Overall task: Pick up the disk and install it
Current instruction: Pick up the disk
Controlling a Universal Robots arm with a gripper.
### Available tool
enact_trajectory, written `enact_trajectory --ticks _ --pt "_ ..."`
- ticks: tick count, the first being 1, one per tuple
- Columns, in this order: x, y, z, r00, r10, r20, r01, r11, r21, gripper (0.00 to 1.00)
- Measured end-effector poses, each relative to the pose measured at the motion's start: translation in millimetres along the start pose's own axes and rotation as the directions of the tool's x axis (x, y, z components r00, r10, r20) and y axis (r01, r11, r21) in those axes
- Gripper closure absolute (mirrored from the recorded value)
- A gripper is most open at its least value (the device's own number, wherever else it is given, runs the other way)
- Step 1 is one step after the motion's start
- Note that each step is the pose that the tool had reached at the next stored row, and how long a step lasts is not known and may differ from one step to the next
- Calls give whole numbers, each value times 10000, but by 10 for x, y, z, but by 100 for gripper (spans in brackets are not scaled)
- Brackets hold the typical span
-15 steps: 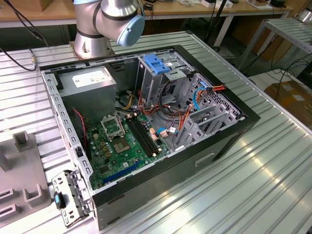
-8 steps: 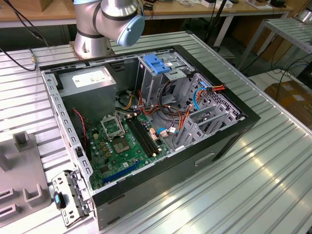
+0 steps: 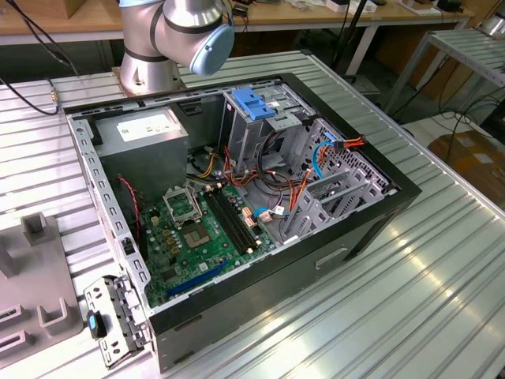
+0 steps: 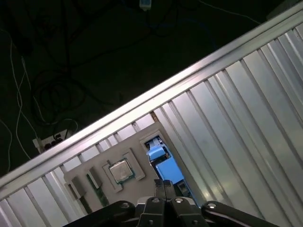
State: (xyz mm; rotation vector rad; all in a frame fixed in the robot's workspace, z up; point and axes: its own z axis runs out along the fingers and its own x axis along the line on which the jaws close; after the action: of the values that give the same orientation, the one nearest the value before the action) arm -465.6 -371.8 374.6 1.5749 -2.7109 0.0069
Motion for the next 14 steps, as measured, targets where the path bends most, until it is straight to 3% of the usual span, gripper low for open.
enact_trajectory --ticks 5,7,8,9,10,11,12,14 --pt "-1 -2 5 9964 -848 -2 848 9964 7 89" --pt "-1 -2 12 9911 -1330 1 1330 9911 15 77" --pt "-1 -2 14 9886 -1503 1 1503 9886 16 77" --pt "-1 -2 18 9857 -1685 2 1685 9857 18 65" --pt "-1 -2 23 9823 -1873 1 1873 9823 20 65" --pt "-1 -2 30 9761 -2171 0 2171 9761 21 65" --pt "-1 -2 36 9726 -2325 1 2325 9726 23 58" --pt "-3 -1 60 9633 -2684 0 2684 9633 26 58"
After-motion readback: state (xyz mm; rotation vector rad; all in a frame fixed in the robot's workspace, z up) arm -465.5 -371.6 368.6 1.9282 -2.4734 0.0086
